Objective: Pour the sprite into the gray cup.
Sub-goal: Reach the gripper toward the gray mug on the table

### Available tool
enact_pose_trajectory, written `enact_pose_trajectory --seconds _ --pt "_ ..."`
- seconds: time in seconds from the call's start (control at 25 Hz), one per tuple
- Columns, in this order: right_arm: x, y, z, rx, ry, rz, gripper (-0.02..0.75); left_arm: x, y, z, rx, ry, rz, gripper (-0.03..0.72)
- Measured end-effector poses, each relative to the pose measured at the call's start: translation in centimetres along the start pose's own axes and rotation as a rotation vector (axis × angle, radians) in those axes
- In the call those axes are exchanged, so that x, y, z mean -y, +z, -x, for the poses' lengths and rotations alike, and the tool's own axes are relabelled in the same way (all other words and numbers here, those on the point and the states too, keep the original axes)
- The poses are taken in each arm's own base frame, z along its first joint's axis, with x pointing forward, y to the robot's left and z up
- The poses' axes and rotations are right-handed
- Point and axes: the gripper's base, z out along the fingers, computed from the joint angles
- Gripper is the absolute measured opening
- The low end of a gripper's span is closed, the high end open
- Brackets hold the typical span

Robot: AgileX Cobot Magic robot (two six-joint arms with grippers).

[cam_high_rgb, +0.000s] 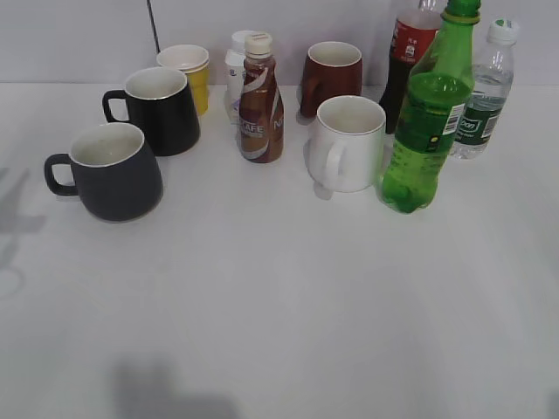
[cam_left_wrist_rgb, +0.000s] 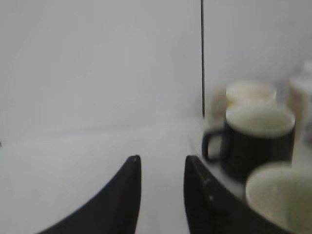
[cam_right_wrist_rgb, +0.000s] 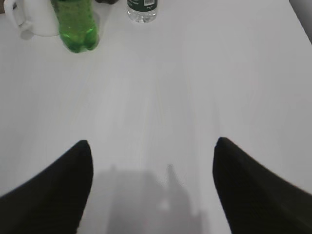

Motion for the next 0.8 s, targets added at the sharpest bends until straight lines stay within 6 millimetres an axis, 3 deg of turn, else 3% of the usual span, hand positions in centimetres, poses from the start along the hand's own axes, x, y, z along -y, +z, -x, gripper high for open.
enact_pose_trajectory --seconds 0.16,0.32,0.48,0.8 --pt "0.0 0.0 0.0 0.000 0.000 0.000 0.574 0.5 0.4 -5.9 -0.127 -0.011 -0.018 0.244" --pt "0.0 0.0 0.0 0.000 0.000 0.000 0.574 0.8 1.2 -8.8 -0.198 -0.015 -0.031 0.288" --pt "0.0 0.0 0.0 0.000 0.000 0.000 0.574 1.2 2.3 -10.0 -0.216 -0.001 -0.065 0.351" --pt "0.0 0.0 0.0 0.000 0.000 0.000 0.574 1.5 4.8 -10.6 -0.213 0.018 -0.104 0.365"
